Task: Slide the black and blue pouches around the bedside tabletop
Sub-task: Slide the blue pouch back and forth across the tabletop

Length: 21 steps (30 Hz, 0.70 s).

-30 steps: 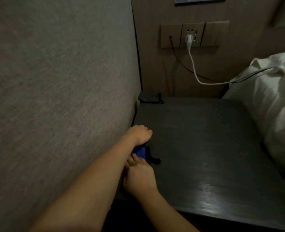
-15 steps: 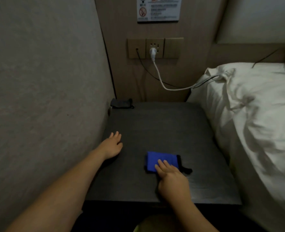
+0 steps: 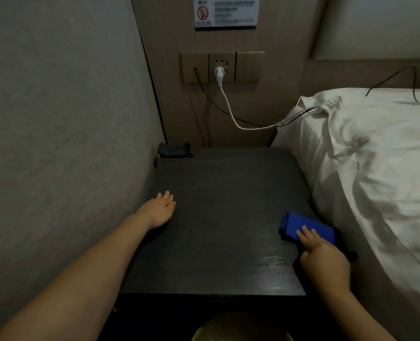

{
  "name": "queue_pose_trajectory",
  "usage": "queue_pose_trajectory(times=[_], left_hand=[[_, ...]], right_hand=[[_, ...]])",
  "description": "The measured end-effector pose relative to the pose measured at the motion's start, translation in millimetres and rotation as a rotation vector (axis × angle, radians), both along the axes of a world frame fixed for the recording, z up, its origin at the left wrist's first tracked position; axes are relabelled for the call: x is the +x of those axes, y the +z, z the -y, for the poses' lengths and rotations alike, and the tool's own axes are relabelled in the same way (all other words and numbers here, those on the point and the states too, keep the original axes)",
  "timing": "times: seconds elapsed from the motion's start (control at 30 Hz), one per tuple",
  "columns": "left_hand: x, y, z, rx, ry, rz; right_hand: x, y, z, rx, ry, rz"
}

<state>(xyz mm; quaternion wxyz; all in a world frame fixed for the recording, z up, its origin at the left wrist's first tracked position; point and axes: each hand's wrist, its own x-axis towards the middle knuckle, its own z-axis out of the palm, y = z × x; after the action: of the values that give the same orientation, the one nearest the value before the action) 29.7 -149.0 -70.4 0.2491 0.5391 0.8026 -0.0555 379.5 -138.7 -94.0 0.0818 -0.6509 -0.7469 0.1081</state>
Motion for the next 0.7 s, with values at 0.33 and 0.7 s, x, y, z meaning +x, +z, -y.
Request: queue_pose_trajectory(times=[0.33, 0.7], left_hand=[[-0.6, -12.3, 7.8, 0.051, -0.044, -0.039], [0.7, -12.0, 10.9, 0.046, -0.063, -0.057]], right_hand=[[3.5, -3.8, 25.5, -0.053, -0.092, 0.034], [-95.0, -13.6, 48.4, 0.046, 0.059, 0.022]])
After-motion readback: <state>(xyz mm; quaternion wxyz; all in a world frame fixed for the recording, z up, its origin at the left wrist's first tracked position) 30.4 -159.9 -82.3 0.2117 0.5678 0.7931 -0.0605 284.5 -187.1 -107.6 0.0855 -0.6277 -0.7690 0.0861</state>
